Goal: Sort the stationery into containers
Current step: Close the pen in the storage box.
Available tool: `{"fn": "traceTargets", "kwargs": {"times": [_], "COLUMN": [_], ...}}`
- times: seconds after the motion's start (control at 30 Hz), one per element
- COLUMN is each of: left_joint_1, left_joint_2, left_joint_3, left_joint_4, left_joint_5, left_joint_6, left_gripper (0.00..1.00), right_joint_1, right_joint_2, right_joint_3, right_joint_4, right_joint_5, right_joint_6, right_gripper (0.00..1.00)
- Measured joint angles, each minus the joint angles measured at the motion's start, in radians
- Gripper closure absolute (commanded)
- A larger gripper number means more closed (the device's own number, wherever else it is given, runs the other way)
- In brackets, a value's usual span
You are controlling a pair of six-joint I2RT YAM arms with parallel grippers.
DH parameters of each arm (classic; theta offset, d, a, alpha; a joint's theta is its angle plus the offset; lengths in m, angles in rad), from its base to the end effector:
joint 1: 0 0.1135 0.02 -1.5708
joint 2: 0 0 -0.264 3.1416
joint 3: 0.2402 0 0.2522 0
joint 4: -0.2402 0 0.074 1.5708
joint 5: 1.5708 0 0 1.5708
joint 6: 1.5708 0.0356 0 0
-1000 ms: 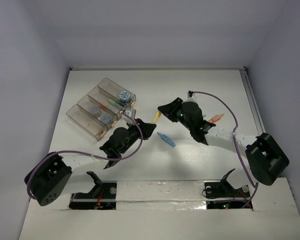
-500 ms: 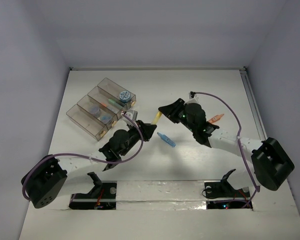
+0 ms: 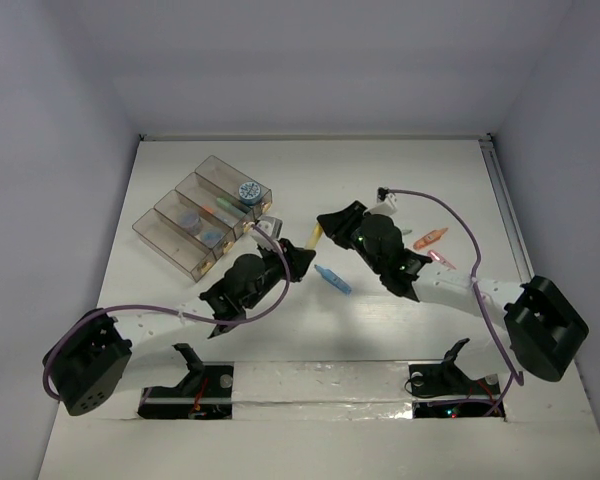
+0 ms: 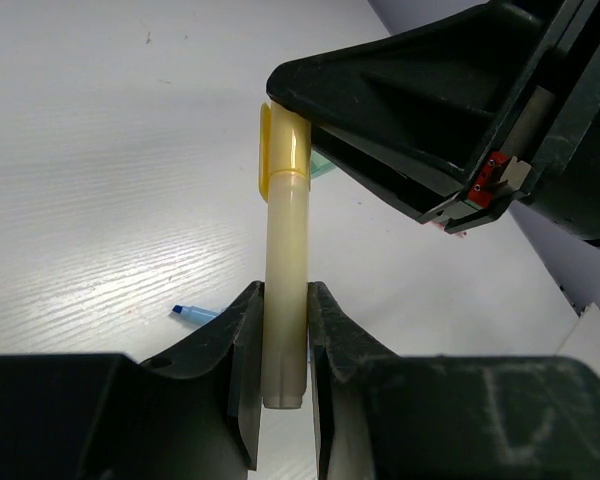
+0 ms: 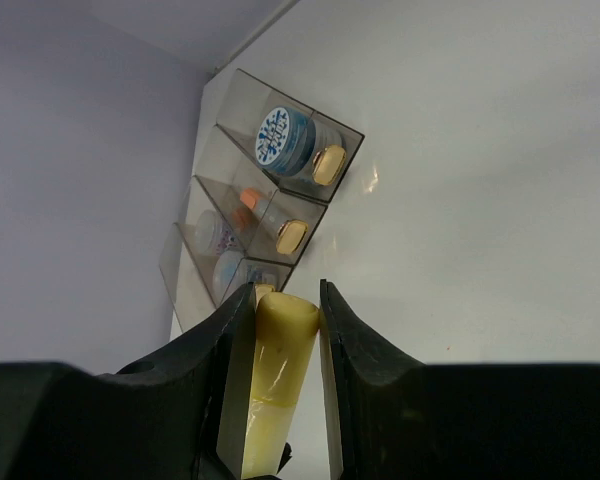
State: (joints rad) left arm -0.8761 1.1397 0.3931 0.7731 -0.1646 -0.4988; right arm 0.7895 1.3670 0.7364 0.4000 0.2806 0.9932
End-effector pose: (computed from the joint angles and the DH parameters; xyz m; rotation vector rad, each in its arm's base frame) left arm 0.1577 -0.1801 0.2339 0.1690 1.6167 -0.9522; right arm 0.2219 0.2097 0.2513 0.4048 1.8689 1.0028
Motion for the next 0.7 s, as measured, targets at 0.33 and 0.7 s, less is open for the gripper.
{"fn": "traceTargets", "kwargs": {"times": [0.33, 0.7], "left_joint_1": [0.0, 0.057], "left_joint_2": [0.0, 0.014], "left_joint_3": [0.052, 0.113], "left_joint_4": [-0.081, -0.188], "left_joint_5": [0.007, 0.098], "left_joint_6": [0.039, 0.073], "left_gripper": [1.0, 1.0], "right_joint_1": [0.05, 0.083], "right_joint_2": [-0.008, 0.019], "right_joint_3": [0.0, -0.006], "right_joint_4": [0.0, 0.069], "right_joint_5": [0.123, 0.184], "right_joint_6": [-0.019, -0.017], "right_gripper": [1.0, 1.0]}}
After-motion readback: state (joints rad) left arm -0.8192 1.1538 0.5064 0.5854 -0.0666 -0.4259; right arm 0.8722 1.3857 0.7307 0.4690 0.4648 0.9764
